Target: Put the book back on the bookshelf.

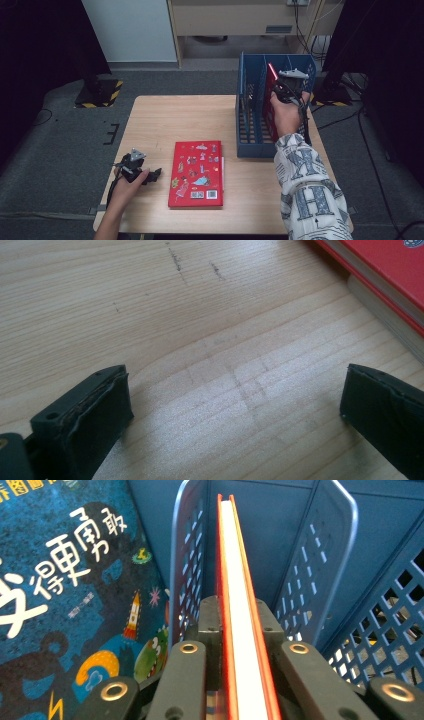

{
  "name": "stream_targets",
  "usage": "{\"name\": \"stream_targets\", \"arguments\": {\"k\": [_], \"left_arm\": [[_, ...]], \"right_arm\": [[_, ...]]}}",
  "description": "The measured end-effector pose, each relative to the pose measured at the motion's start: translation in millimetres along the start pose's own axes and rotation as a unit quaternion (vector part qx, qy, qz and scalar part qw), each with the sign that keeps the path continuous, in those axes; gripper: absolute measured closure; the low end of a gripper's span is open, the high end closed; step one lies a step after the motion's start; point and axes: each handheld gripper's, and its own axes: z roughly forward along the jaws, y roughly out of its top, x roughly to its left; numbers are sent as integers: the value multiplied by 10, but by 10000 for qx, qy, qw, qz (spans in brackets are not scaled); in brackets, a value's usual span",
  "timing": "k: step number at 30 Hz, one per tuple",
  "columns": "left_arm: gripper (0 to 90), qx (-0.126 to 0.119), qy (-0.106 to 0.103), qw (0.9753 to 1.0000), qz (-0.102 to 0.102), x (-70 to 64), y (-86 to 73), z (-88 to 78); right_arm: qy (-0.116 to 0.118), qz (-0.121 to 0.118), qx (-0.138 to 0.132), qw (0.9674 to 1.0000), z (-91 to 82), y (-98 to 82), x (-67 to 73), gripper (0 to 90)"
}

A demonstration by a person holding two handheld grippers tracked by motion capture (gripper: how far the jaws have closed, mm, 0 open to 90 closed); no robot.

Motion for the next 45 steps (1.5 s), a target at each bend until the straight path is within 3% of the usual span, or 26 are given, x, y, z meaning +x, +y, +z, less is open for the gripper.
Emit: {"name": "stream_targets", "arguments": {"k": [4, 11, 26, 40, 45], "left_arm": [[0, 0, 1, 10000, 1, 0, 0, 0], [0, 0, 2, 10000, 6, 0, 1, 0], [0, -1, 0, 10000, 1, 0, 0, 0], [0, -1, -1, 10000, 0, -1, 0, 0], [0, 20, -2, 10000, 24, 3, 1, -2]], "right_arm": [[-87, -168, 7, 9998, 7, 8, 10, 792], [-161, -186, 20, 9997, 35, 1, -5, 791], [-222, -321, 24, 9992, 130, -40, 175, 784], [68, -118, -104, 9999, 75, -48, 200, 664], [251, 2, -191, 9995, 9, -28, 188, 570]]}}
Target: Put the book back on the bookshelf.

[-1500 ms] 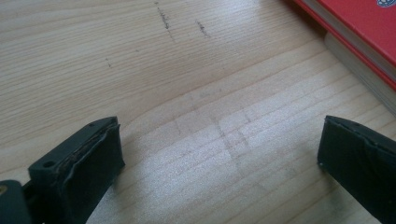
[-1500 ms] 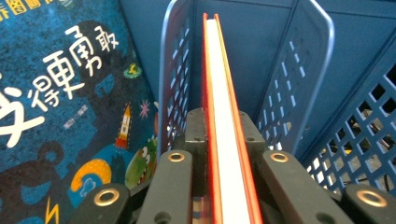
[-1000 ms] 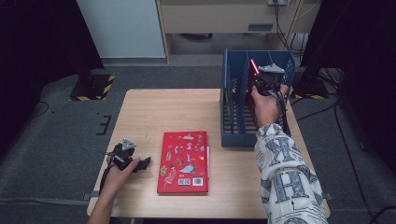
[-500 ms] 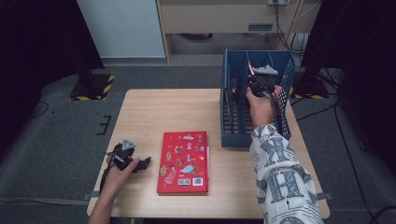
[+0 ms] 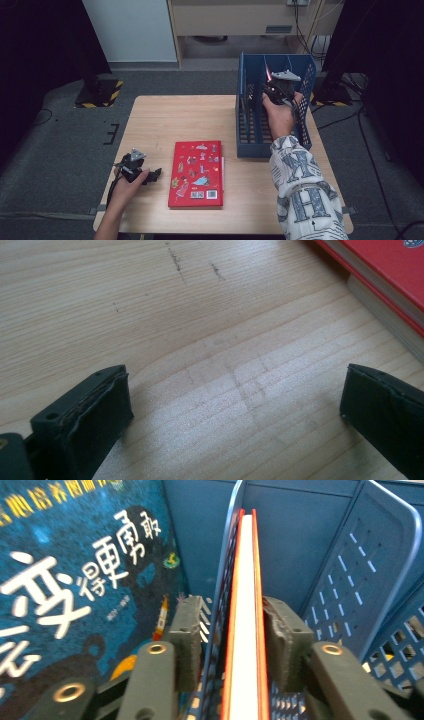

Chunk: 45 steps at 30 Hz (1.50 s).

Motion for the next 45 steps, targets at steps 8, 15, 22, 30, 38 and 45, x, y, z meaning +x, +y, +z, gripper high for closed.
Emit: {"name": "stream_targets", "arguments": {"k": [8, 15, 22, 30, 38, 45], "left_arm": [[0, 0, 0, 10000, -1, 0, 0, 0], [0, 1, 1, 10000, 1, 0, 0, 0], [0, 1, 0, 10000, 1, 0, 0, 0], [0, -1, -1, 10000, 1, 0, 1, 1], [0, -2, -6, 10000, 9, 2, 3, 3], [0, -3, 11, 10000, -12, 1, 8, 9]], "right_arm": [[167, 17, -65, 9998, -95, -17, 9, 534], [225, 63, -47, 9997, -140, -71, 8, 534], [288, 35, -51, 9996, -188, -74, 0, 473], [421, -17, -66, 9991, -271, -85, -8, 329], [628, 29, -185, 9978, -392, -134, -51, 206], [781, -112, -149, 9968, -517, -209, -66, 108]]}}
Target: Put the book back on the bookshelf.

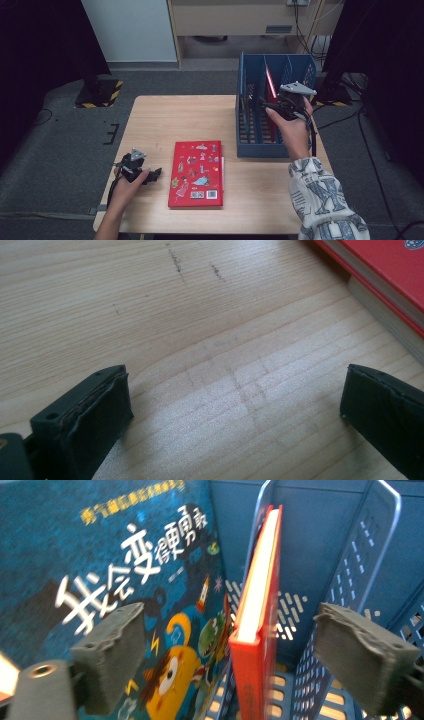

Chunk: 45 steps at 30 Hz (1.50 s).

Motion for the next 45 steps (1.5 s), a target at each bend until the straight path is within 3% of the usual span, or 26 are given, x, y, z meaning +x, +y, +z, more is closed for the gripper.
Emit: {"name": "stream_targets", "arguments": {"k": [15, 21, 23, 26, 29, 37, 45], "left_arm": [[0, -12, 0, 10000, -21, 0, 1, 3], [0, 3, -4, 10000, -7, 6, 8, 7], [0, -11, 66, 9999, -78, -14, 21, 23], [0, -2, 34, 10000, -23, -50, 39, 39], [0, -1, 37, 10000, -32, -50, 41, 40], [0, 0, 24, 10000, -43, -46, 41, 39], [0, 0, 12, 10000, -38, -43, 42, 40]], "right_arm": [[275, -90, 171, 9994, -208, -246, 17, 58], [544, -169, 382, 9976, -325, -438, 50, 57], [592, -192, 370, 9974, -366, -512, 76, 59], [707, -169, 361, 9967, -404, -606, 107, 58], [633, -254, 315, 9972, -462, -714, 141, 68], [904, -242, 326, 9951, -609, -1035, 299, 71], [1199, -450, 545, 9903, -597, -1249, 534, 91]]}}
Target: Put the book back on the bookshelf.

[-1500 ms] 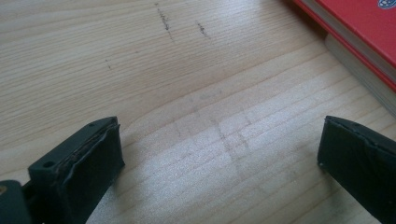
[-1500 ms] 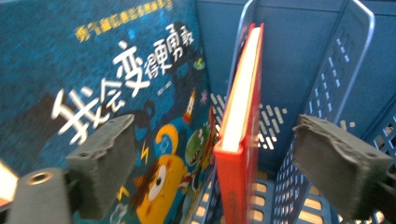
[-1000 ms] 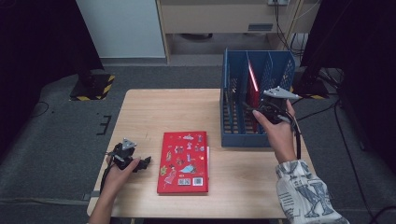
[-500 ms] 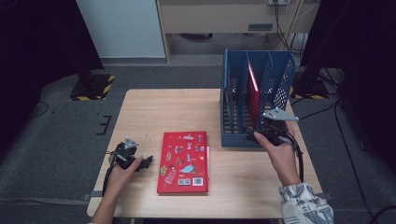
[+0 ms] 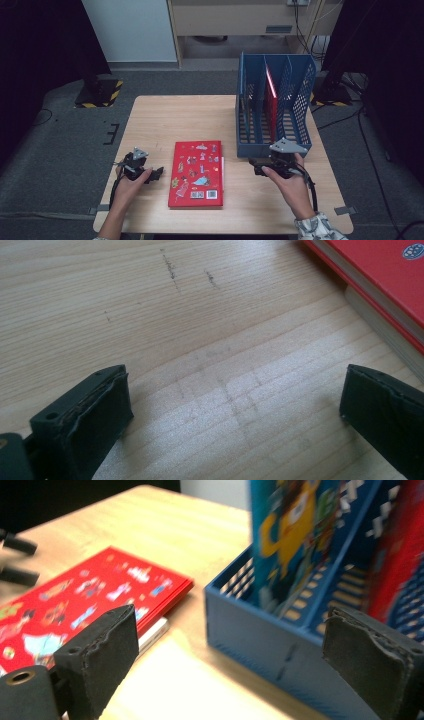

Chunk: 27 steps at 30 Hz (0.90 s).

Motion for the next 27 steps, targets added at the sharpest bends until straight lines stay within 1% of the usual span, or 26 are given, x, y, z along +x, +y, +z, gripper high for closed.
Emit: {"name": "stream_targets", "arguments": {"k": [1, 3, 5, 7, 9, 10, 13, 15, 16, 17, 19, 21, 24, 27], "left_arm": [[0, 0, 0, 10000, 1, 0, 0, 0], [0, -3, -6, 10000, -4, 2, 0, 0], [0, -3, -8, 10000, -6, 3, 0, 0], [0, -7, -16, 10000, -8, 5, 0, -1], [0, -31, -34, 10000, -27, 11, 0, -1], [0, -30, -47, 10000, -21, 16, -1, -6], [19, -63, -61, 10000, -46, 25, -2, -15], [41, -73, -99, 9999, -32, 26, 2, -26], [50, -104, -127, 9999, -45, 22, 3, -30], [50, -116, -127, 9999, -17, 21, 7, -37], [55, -144, -138, 9998, -21, 12, 11, -44], [58, -179, -158, 9997, -38, 6, 16, -48], [63, -247, -242, 9994, -93, -9, 30, -75], [68, -368, -314, 9988, -52, -57, 62, -123]], "right_arm": [[64, -65, 80, 9999, 34, -37, 34, 107], [127, -70, 178, 9997, 80, -89, 93, 116], [239, -96, 237, 9994, 111, -118, 153, 125], [325, -105, 256, 9991, 126, -140, 213, 132], [417, -204, 288, 9985, 148, -169, 298, 141], [461, -215, 303, 9982, 155, -181, 328, 149], [626, -294, 356, 9970, 198, -230, 464, 164], [693, -355, 392, 9962, 220, -246, 521, 180], [717, -350, 407, 9960, 236, -254, 547, 181], [738, -370, 431, 9957, 247, -260, 562, 188], [756, -363, 458, 9954, 267, -272, 588, 195], [807, -418, 499, 9946, 280, -281, 603, 200], [869, -417, 518, 9940, 303, -283, 618, 200], [930, -405, 577, 9932, 343, -301, 637, 198]]}}
